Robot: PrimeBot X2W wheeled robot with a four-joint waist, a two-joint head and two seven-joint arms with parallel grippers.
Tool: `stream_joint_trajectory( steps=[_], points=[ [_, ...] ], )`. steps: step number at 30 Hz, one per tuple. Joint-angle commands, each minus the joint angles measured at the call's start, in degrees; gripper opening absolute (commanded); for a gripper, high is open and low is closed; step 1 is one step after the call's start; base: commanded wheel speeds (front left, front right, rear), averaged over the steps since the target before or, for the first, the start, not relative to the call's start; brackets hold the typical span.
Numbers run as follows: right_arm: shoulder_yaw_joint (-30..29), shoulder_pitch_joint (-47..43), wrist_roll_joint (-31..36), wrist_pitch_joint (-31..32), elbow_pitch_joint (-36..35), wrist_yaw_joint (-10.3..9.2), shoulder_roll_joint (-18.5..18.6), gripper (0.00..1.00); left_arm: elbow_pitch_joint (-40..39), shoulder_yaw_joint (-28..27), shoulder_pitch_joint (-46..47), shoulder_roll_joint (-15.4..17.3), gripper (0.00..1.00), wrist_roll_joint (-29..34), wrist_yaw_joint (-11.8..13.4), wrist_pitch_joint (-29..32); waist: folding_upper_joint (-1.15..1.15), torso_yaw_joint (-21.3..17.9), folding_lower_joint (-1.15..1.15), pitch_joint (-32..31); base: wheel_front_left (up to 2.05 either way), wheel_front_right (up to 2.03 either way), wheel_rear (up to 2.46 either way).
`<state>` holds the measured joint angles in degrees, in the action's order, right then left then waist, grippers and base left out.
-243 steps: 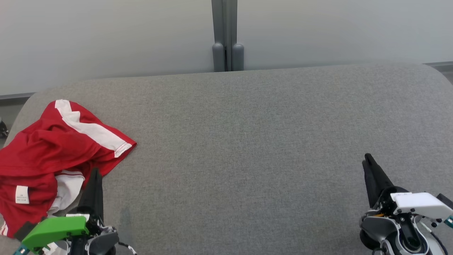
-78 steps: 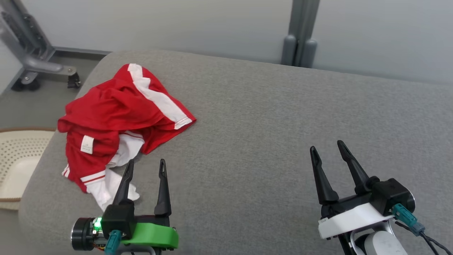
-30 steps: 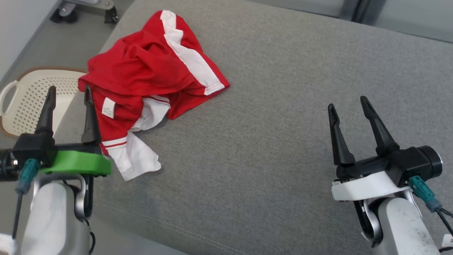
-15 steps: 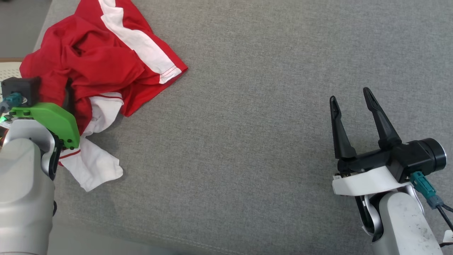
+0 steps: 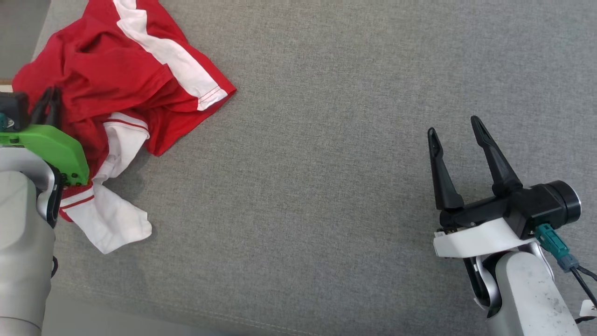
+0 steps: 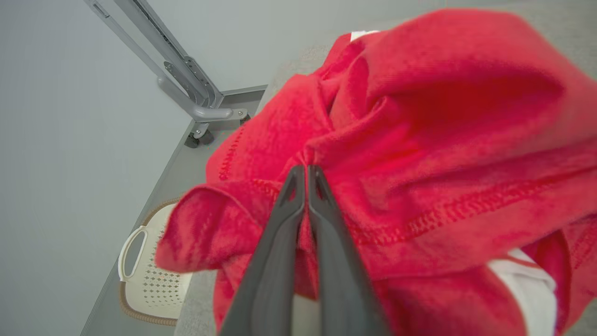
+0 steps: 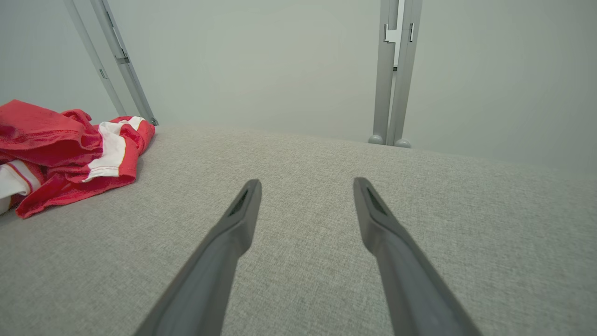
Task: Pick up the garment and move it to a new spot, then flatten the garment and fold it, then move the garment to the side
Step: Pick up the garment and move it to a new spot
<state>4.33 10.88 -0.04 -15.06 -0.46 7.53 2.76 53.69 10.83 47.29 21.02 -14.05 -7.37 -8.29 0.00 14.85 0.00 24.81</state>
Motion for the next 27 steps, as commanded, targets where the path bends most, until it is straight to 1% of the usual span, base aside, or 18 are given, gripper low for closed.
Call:
stream_joint_trajectory(
  steps=[1, 3, 9, 13, 15, 18, 21, 24, 27],
  points=[
    [-0.1, -0.1, -0.7, -0.2, 0.1, -0.08, 0.2, 1.00, -0.2, 0.0, -0.1, 0.8, 0.00, -0.3, -0.1, -1.6, 0.00, 0.1, 0.00, -1.5, 0.00, 0.00, 0.00],
    [-0.2, -0.8, -1.2, -0.2, 0.5, -0.08, 0.2, 1.00, -1.1, 0.3, -0.8, 1.0, 0.00, 0.2, 0.2, -3.6, 0.00, 0.5, 0.00, -2.9, 0.00, 0.00, 0.00],
    [-0.2, -2.2, -2.5, -0.2, 1.3, -0.08, 0.2, 1.00, -8.3, -1.2, -2.9, 1.6, 0.00, -0.1, 3.0, -6.5, 0.00, 1.9, 0.00, -7.6, 0.00, 0.00, 0.00],
    [0.3, -3.0, -3.6, -0.2, 1.6, -0.08, 0.2, 1.00, -17.8, -2.7, -5.1, 2.6, 0.00, 0.4, 5.4, -7.0, 0.00, 2.6, 0.00, -10.7, 0.00, 0.00, 0.00],
    [0.5, -3.4, -4.3, -0.2, 1.8, -0.08, 0.2, 1.00, -25.8, -3.5, -6.2, 2.7, 0.00, 1.0, 6.0, -6.9, 0.00, 2.8, 0.00, -12.0, 0.00, 0.00, 0.00],
    [0.8, -4.0, -5.0, -0.2, 2.0, -0.08, 0.2, 1.00, -38.1, -6.0, -9.4, 3.0, 0.00, 1.8, 7.4, -6.9, 0.00, 2.7, 0.00, -13.6, 0.00, 0.00, 0.00],
    [1.0, -4.2, -5.5, -0.2, 2.1, -0.08, 0.2, 1.00, -46.5, -7.4, -11.6, 2.6, 0.00, 2.4, 8.2, -6.8, 0.00, 2.3, 0.00, -14.7, 0.00, 0.00, 0.00],
    [1.1, -4.5, -6.1, -0.2, 2.2, -0.08, 0.2, 1.00, -52.0, -8.1, -12.8, 2.4, 0.00, 2.1, 8.4, -6.8, 0.00, 1.5, 0.00, -15.5, 0.00, 0.00, 0.00],
    [1.0, -4.6, -6.9, -0.2, 2.2, -0.08, 0.2, 1.00, -55.5, -7.9, -13.2, 1.9, 0.00, 1.5, 8.3, -6.8, 0.00, 0.6, 0.00, -16.0, 0.00, 0.00, 0.00]
  ],
)
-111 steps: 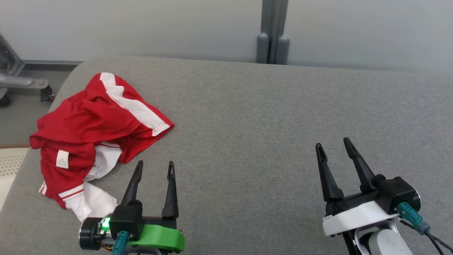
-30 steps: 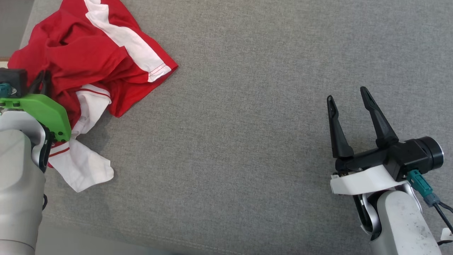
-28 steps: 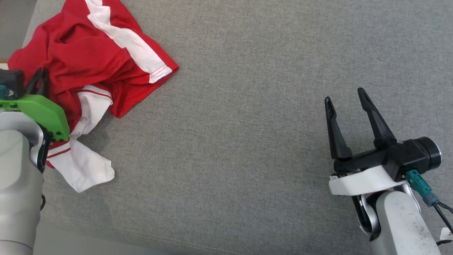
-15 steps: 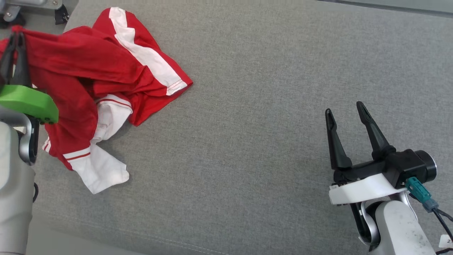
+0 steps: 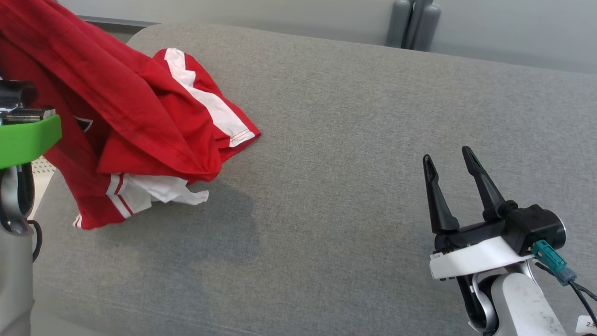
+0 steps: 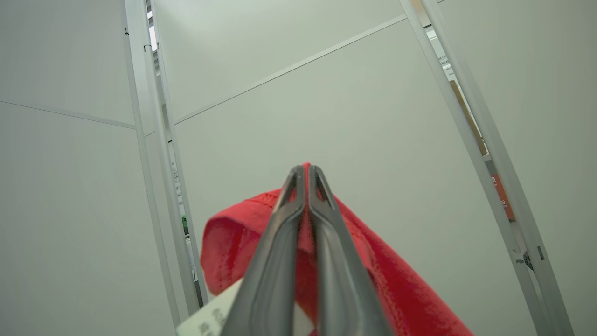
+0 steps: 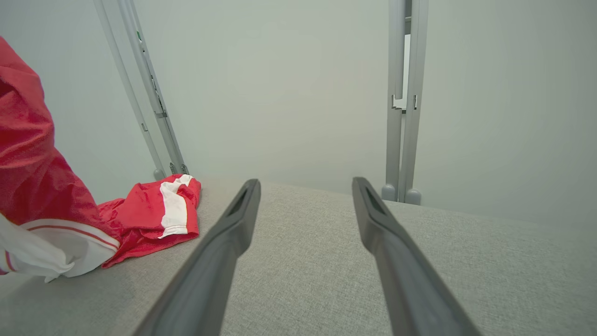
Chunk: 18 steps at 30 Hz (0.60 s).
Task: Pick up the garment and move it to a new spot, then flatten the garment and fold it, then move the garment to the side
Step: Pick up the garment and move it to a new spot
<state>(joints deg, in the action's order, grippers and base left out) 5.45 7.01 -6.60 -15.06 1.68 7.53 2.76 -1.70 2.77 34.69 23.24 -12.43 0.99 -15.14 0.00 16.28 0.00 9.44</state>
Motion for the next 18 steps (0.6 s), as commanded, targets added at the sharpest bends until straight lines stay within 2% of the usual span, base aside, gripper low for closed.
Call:
stream_joint_trajectory(
  steps=[1, 8, 18],
  points=[
    [0.0, -0.8, -0.5, -0.2, 0.1, -0.08, 0.2, 1.00, -1.5, 0.3, -0.4, -0.4, 0.00, -0.2, -0.2, 0.3, 0.00, -1.4, 0.00, -0.7, 0.00, 0.00, 0.00],
    [-0.1, -0.2, -1.9, -0.2, -0.3, -0.08, 0.2, 1.00, -7.3, 3.8, 1.4, -0.9, 0.00, 0.2, -1.3, 3.6, 0.00, -5.6, 0.00, -1.1, 0.00, 0.00, 0.00],
    [-1.4, 0.2, -3.8, -0.2, -0.8, -0.08, 0.2, 1.00, -11.6, 11.7, 3.6, -2.1, 0.00, 1.4, -4.3, 9.0, 0.00, -15.9, 0.00, -2.0, 0.00, 0.00, 0.00]
  ],
)
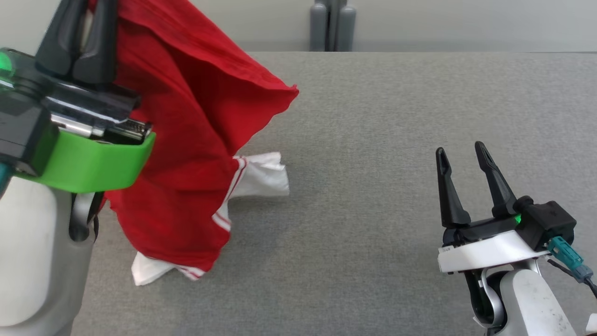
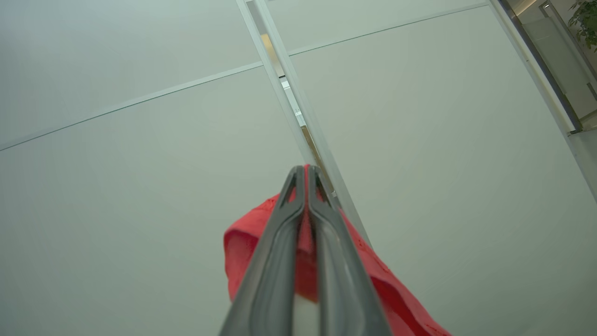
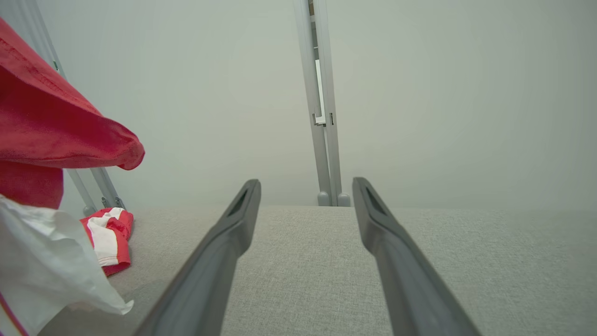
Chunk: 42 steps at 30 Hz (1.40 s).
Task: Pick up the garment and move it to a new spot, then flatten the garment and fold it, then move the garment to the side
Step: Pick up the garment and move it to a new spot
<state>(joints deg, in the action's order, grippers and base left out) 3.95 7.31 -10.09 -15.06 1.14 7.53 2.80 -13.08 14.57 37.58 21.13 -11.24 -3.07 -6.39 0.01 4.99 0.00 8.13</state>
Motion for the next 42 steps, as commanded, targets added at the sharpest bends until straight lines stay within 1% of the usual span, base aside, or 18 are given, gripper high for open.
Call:
stream_joint_trajectory(
  steps=[1, 5, 11, 15, 22, 26, 30, 31, 32, 33, 36, 38, 42],
  points=[
    [-0.2, -0.1, -0.5, -0.2, -0.3, -0.08, 0.1, 1.00, -0.1, 0.7, 0.9, -0.3, 0.00, 0.1, -0.5, 0.4, -0.01, -5.7, 0.00, -0.7, 0.00, 0.00, 0.00],
    [-0.7, 0.1, -1.5, -0.2, -0.6, -0.08, 0.1, 1.00, 0.9, 3.8, 2.1, -1.5, 0.00, 0.5, -1.2, 1.4, -0.01, -10.3, 0.00, -0.3, 0.00, 0.00, 0.00],
    [-0.8, 1.2, -2.8, -0.2, -1.2, -0.08, 0.1, 1.00, 4.8, 9.5, 5.1, -4.1, 0.00, 0.3, -2.6, 2.0, -0.01, -17.6, 0.00, 1.8, 0.00, 0.00, 0.00],
    [-0.8, 1.7, -4.2, -0.2, -1.4, -0.08, 0.1, 1.00, 8.1, 13.2, 8.8, -5.8, 0.00, 0.6, -3.4, 1.7, -0.01, -22.4, 0.00, 3.6, 0.00, 0.00, 0.00],
    [0.0, 1.9, -7.9, -0.2, -1.1, -0.08, 0.1, 1.00, 13.3, 18.1, 16.2, -8.0, 0.00, 0.7, -4.0, 0.4, -0.01, -31.6, 0.00, 6.1, 0.00, 0.00, 0.00],
    [-0.1, 1.2, -9.4, -0.2, -0.8, -0.08, 0.1, 1.00, 17.4, 19.9, 18.1, -8.0, 0.00, 0.1, -4.2, 0.3, -0.01, -35.2, 0.00, 6.7, 0.00, 0.00, 0.00],
    [0.2, 0.7, -10.3, -0.2, -0.8, -0.08, 0.1, 1.00, 24.3, 20.6, 17.9, -8.0, 0.00, -1.1, -4.3, 0.4, -0.01, -37.2, 0.00, 7.1, 0.00, 0.00, 0.00],
    [0.2, 0.6, -10.4, -0.2, -0.8, -0.08, 0.1, 1.00, 26.2, 21.0, 17.6, -8.0, 0.07, -1.0, -4.3, 0.8, -0.01, -37.3, 0.00, 7.2, 0.00, 0.00, 0.00],
    [0.2, 0.4, -10.5, -0.2, -0.9, -0.08, 0.1, 1.00, 29.3, 21.6, 17.3, -7.5, 0.96, -0.2, -4.0, 2.4, -0.01, -37.4, 0.00, 7.3, 0.00, 0.00, 0.00],
    [0.3, 0.3, -10.6, -0.2, -1.0, -0.08, 0.1, 1.00, 32.1, 22.2, 17.1, -6.9, 1.00, 0.6, -3.6, 3.8, -0.01, -37.4, 0.00, 7.4, 0.00, 0.00, 0.00],
    [0.7, 0.6, -10.6, -0.2, -1.1, -0.08, 0.0, 1.00, 37.4, 23.1, 17.5, -6.5, 1.00, 1.6, -2.8, 5.7, -0.01, -36.5, 0.00, 7.8, 0.00, 0.00, 0.00],
    [0.3, 0.6, -10.3, -0.2, -1.4, -0.08, 0.1, 1.00, 39.3, 22.7, 17.7, -6.4, 1.00, 1.7, -2.2, 4.8, -0.01, -35.0, 0.00, 7.9, 0.00, 0.00, 0.00],
    [0.1, 0.8, -8.9, -0.2, -1.5, -0.08, 0.1, 1.00, 40.7, 21.8, 17.0, -5.7, 1.00, 0.6, -1.8, 2.2, -0.01, -30.6, 0.00, 7.5, 0.00, 0.00, 0.00]
  ],
)
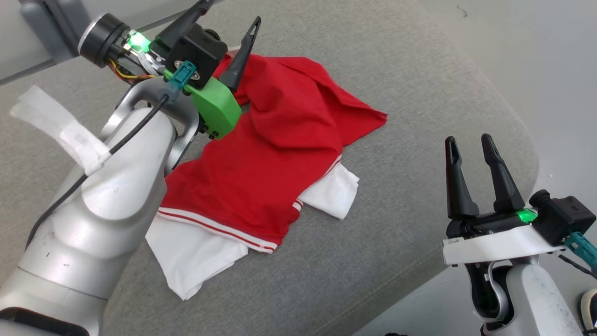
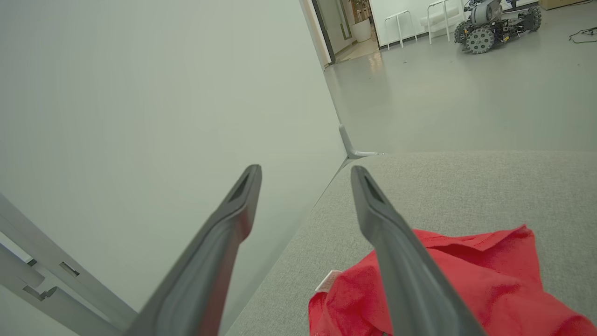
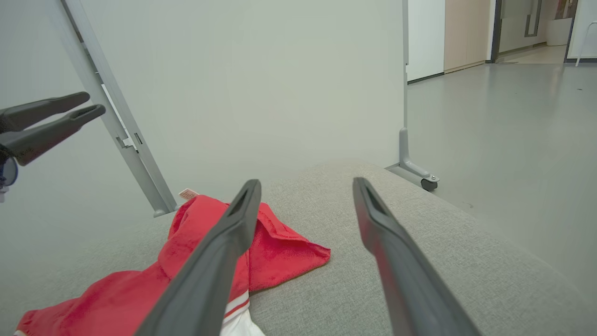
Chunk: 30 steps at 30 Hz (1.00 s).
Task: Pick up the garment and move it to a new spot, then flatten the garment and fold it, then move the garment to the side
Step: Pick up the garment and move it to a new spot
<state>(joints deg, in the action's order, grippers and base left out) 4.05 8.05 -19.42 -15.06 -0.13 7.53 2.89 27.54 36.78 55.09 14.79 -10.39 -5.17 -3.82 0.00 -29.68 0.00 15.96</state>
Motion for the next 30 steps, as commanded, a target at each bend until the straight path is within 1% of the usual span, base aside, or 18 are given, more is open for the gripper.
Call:
stream_joint_trajectory(
  steps=[1, 4, 10, 11, 15, 18, 20, 23, 25, 28, 30],
  points=[
    [0.0, 0.3, 0.8, -0.2, -0.4, -0.08, 0.0, 1.00, -0.1, -0.9, -1.0, 0.9, 1.00, -0.6, 0.6, -1.2, 0.00, 5.6, 0.00, -0.5, 0.00, 0.00, 0.00],
    [-0.7, 0.9, 0.6, -0.2, -0.6, -0.08, 0.1, 1.00, -1.5, -1.6, -2.8, 1.9, 1.00, -0.3, 2.8, -3.7, 0.00, 9.8, 0.00, -1.4, 0.00, 0.00, 0.00],
    [-2.3, 0.9, 5.0, -0.2, -1.5, -0.08, 0.0, 1.00, -7.6, -4.5, -11.5, 2.4, 1.00, -2.7, 8.2, -8.2, 0.00, 19.9, 0.00, -4.7, 0.00, 0.00, 0.00],
    [-2.7, 0.8, 5.7, -0.2, -1.4, -0.08, 0.1, 1.00, -8.5, -4.4, -13.7, 2.6, 1.00, -2.2, 9.6, -8.5, 0.00, 21.6, 0.00, -5.2, 0.00, 0.00, 0.00],
    [-2.8, 0.4, 8.7, -0.2, -1.0, -0.08, 0.1, 1.00, -10.7, -3.2, -21.2, 2.2, 1.00, -2.0, 12.4, -9.9, 0.00, 26.7, 0.00, -6.8, 0.00, 0.00, 0.00],
    [-3.5, 0.0, 9.5, -0.2, -1.1, -0.08, 0.1, 1.00, -12.1, -2.5, -26.5, 1.8, 1.00, -1.0, 14.9, -11.0, 0.00, 29.0, 0.00, -7.6, 0.00, 0.00, 0.00],
    [-4.3, -0.7, 9.3, -0.2, -1.1, -0.08, 0.1, 1.00, -13.8, -2.4, -29.9, 0.7, 1.00, -0.7, 16.4, -11.4, 0.00, 30.3, 0.00, -8.2, 0.00, 0.00, 0.00],
    [-4.2, -1.8, 10.0, -0.2, -1.0, -0.08, 0.1, 1.00, -18.3, -3.4, -35.0, -0.2, 1.00, 0.3, 18.4, -11.3, 0.00, 31.7, 0.00, -8.6, 0.00, 0.00, 0.00],
    [-4.0, -2.6, 10.5, -0.2, -0.9, -0.08, 0.1, 1.00, -20.2, -4.6, -38.0, -0.9, 1.00, 0.5, 19.1, -11.3, 0.00, 32.1, 0.00, -8.9, 0.00, 0.00, 0.00],
    [-4.3, -4.2, 9.6, -0.2, -0.7, -0.08, 0.1, 1.00, -22.1, -5.4, -40.2, -1.1, 1.00, 2.9, 19.0, -11.3, 0.00, 32.7, 0.00, -9.3, 0.00, 0.00, 0.00],
    [-3.6, -5.0, 9.3, -0.2, -0.1, -0.08, 0.1, 1.00, -22.2, -6.7, -42.2, -1.8, 1.00, 2.8, 19.4, -11.3, 0.00, 32.7, 0.00, -9.7, 0.00, 0.00, 0.00]
  ],
)
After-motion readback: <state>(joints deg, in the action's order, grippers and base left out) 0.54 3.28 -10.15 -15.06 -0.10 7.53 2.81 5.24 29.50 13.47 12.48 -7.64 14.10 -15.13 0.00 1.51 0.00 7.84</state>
